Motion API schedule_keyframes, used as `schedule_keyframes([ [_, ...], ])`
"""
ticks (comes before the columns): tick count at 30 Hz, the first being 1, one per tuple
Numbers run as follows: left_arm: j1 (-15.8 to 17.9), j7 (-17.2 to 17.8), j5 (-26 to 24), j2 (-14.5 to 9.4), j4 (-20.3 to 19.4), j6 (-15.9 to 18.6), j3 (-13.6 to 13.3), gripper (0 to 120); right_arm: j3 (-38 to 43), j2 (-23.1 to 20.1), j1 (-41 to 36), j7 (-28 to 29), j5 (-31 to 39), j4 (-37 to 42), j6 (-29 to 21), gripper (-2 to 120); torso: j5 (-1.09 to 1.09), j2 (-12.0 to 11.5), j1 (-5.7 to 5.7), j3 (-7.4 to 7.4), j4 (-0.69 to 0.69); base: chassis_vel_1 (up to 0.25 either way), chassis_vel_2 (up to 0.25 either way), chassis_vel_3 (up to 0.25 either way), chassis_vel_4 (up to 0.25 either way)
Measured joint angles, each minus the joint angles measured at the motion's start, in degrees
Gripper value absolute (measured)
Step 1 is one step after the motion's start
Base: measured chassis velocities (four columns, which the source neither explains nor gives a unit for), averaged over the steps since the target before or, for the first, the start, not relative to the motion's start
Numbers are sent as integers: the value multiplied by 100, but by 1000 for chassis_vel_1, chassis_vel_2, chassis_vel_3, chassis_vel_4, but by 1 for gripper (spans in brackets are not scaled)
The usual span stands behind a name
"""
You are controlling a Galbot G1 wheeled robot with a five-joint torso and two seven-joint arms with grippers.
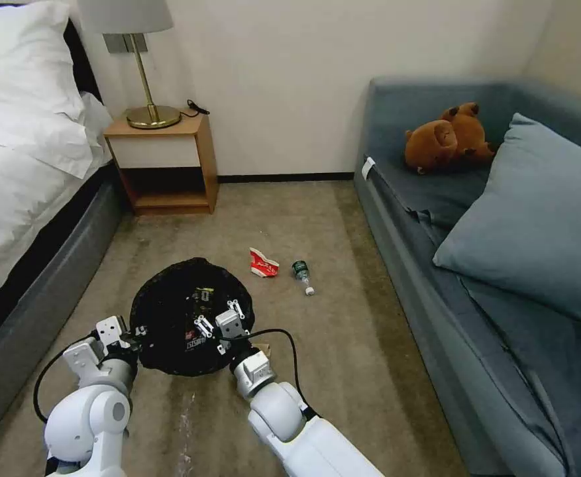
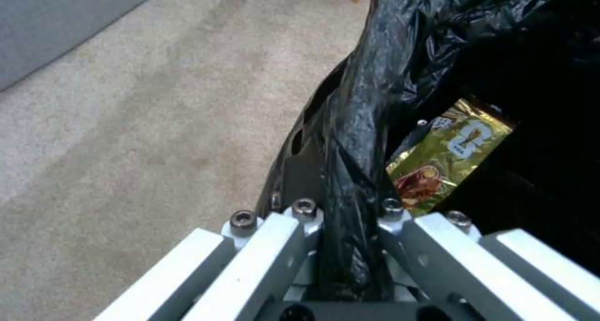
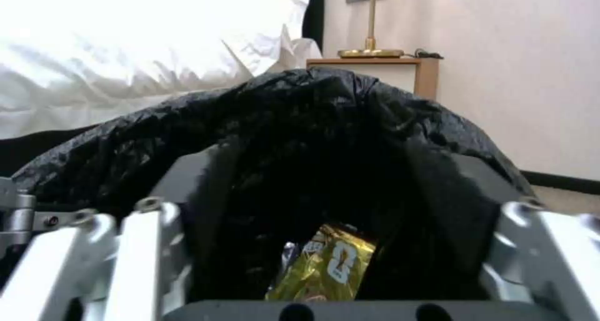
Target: Pick up the trash bin, then pick up the garbage on the floor and place it into the trash bin.
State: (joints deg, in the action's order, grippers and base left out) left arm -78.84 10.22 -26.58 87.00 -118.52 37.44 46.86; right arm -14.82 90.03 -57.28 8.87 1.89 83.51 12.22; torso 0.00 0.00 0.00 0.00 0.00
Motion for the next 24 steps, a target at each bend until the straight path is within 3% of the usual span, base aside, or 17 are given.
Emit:
schedule_keyframes([
  [3,14,12,-4,2,-1,-2,-6,1,-17,-42,34,-7,1,32,-20,93,0,0,0,0,0,0,0,0,0],
  [5,20,12,-5,2,0,-3,-7,1,-22,-48,47,-7,5,41,-29,98,0,0,0,0,0,0,0,0,0],
  [24,3,21,-58,-20,52,-23,20,1,326,-169,126,197,168,585,-264,100,0,0,0,0,0,0,0,0,0],
])
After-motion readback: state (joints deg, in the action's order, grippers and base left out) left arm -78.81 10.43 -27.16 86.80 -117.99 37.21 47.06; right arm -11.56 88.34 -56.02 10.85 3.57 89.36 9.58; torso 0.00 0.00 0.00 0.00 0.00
